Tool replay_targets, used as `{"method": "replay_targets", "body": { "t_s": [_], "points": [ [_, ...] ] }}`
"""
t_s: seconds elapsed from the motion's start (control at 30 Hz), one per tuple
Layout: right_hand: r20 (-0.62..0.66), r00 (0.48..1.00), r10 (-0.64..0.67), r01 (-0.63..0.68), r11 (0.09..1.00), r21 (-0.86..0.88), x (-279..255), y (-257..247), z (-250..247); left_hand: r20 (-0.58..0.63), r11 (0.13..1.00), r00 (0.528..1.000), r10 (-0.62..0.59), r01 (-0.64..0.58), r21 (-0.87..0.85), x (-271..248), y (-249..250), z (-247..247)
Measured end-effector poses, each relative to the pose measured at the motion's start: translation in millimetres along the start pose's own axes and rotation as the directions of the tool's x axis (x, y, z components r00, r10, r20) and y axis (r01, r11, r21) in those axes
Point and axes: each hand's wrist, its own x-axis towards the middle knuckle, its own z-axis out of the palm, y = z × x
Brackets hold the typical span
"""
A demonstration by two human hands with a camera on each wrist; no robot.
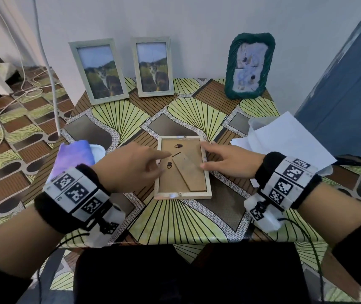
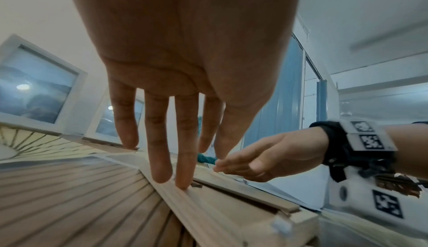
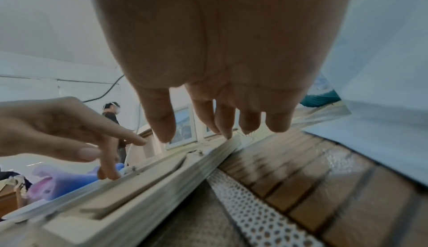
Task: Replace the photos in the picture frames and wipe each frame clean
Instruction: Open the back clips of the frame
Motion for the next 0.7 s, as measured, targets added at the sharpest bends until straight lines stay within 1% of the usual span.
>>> {"method": "replay_targets", "body": {
  "t_s": [0.1,0.17,0.27,0.33,0.4,0.47,0.6,0.7],
  "points": [
    [0.05,0.999,-0.008,0.01,0.998,-0.056,-14.2,-1.4,3.1,0.034,0.987,0.999,-0.037,0.031,0.159,20.8,1.2,1.5],
    [0.078,0.997,-0.019,0.027,0.995,-0.093,-20.1,-3.3,6.9,0.069,0.966,0.997,-0.036,0.017,0.257,32.6,4.9,3.3],
    [0.081,0.996,-0.041,0.053,0.987,-0.153,-23.0,-4.9,12.8,0.171,0.918,0.985,0.013,-0.079,0.387,44.6,13.0,5.3],
    [0.083,0.996,-0.032,0.046,0.984,-0.174,-23.2,-4.4,14.5,0.265,0.886,0.963,0.051,-0.165,0.432,49.6,17.6,8.0],
    [0.083,0.996,-0.028,0.044,0.981,-0.189,-23.0,-3.5,15.1,0.375,0.892,0.926,0.043,-0.205,0.404,52.2,19.4,10.2],
    [0.079,0.996,-0.033,0.048,0.98,-0.195,-23.2,-3.0,15.3,0.429,0.918,0.902,0.053,-0.213,0.335,52.7,19.5,8.1],
    [0.074,0.996,-0.04,0.054,0.977,-0.207,-23.3,-3.2,15.0,0.4,0.958,0.907,0.133,-0.221,0.184,52.6,18.1,3.0],
    [0.068,0.997,-0.034,0.048,0.973,-0.226,-22.4,-4.6,13.5,0.4,0.971,0.908,0.128,-0.196,0.135,51.2,20.0,3.5]
  ]
}}
